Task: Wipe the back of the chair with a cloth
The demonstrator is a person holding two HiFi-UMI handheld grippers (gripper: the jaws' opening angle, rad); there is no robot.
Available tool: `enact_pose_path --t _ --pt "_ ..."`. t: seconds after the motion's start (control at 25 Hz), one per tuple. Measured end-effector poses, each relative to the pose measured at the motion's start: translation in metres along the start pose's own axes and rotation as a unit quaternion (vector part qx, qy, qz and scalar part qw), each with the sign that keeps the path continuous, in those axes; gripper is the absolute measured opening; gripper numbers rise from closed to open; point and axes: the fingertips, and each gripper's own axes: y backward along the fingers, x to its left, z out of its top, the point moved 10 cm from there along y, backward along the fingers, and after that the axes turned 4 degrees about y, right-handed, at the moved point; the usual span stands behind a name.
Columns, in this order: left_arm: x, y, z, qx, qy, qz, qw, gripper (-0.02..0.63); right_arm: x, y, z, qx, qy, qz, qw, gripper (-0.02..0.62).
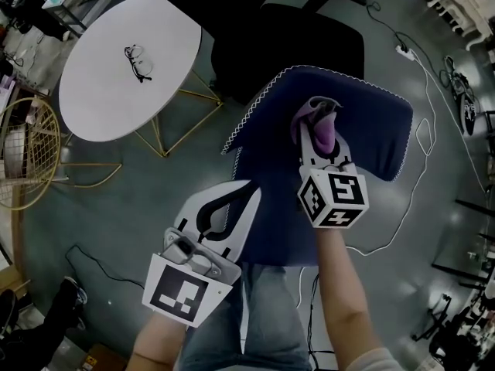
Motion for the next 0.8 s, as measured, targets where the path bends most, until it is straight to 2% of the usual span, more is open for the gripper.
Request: enact_pose_path --t 0.16,0.36,0.8 --pt "0.003 0.005 0.000 -0.004 -0.002 0.005 1.0000 0.012 0.028 -0.013 0.004 0.007 0.035 0.034 0.999 0.080" --pt "0.010 0.013 -0.002 -0.002 0.003 0.014 0.9999 0.012 0.036 -0.015 0.005 0.002 0.001 0.043 0.999 0.080" --pt "0.015 0.022 -0.004 -0.013 0.014 0.023 0.9996 0.012 0.062 -0.014 0.008 -0.010 -0.011 0.071 0.997 0.078"
